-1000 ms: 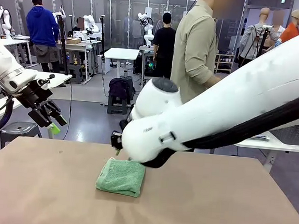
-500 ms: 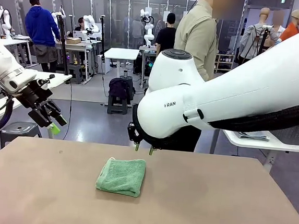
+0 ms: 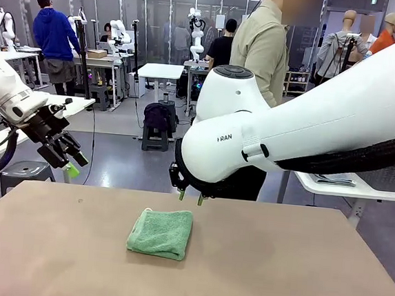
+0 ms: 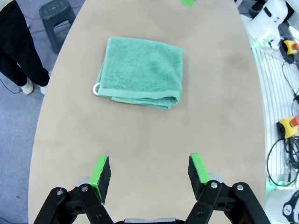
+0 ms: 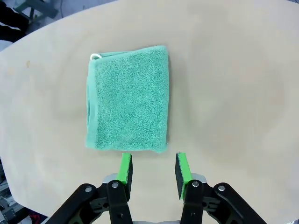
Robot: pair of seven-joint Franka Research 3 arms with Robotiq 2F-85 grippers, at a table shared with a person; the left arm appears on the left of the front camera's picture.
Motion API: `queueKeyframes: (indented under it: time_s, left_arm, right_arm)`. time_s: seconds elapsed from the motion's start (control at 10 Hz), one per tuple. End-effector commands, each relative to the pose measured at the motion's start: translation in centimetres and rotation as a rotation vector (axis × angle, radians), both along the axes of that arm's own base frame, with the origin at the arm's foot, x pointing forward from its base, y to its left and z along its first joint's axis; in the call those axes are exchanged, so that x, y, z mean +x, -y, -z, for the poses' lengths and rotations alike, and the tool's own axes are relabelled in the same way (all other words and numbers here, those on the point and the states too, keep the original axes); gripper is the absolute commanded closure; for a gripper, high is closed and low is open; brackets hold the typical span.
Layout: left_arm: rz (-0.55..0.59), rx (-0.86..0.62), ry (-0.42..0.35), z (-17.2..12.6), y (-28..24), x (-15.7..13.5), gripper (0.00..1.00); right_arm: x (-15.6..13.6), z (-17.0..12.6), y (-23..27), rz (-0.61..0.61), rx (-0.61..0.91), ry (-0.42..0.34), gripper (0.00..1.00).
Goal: Fold the towels and place them in the basket.
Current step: When a person lays out a Towel with hook on the table, fold it in half twice, then place the folded Towel with hook on the right side of the table.
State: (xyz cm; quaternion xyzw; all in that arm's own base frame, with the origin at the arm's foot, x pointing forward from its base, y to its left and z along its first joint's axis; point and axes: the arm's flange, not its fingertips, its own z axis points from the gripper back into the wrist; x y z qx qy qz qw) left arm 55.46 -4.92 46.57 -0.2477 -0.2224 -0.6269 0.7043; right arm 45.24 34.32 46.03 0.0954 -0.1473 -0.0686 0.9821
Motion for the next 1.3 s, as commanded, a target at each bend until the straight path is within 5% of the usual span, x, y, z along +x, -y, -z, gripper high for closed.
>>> queueKeyframes:
  time_s: [0.0, 1.2]
  left_arm:
    - [-0.016, 0.002, -0.005, -0.06, 0.12, 0.04, 0.16]
    - [-0.016, 0.002, -0.005, -0.06, 0.12, 0.04, 0.16]
  right_arm:
    - [-0.01, -0.11, -0.1, -0.002, 0.008, 0.007, 0.52]
    - [-0.01, -0.11, -0.1, -0.002, 0.008, 0.007, 0.52]
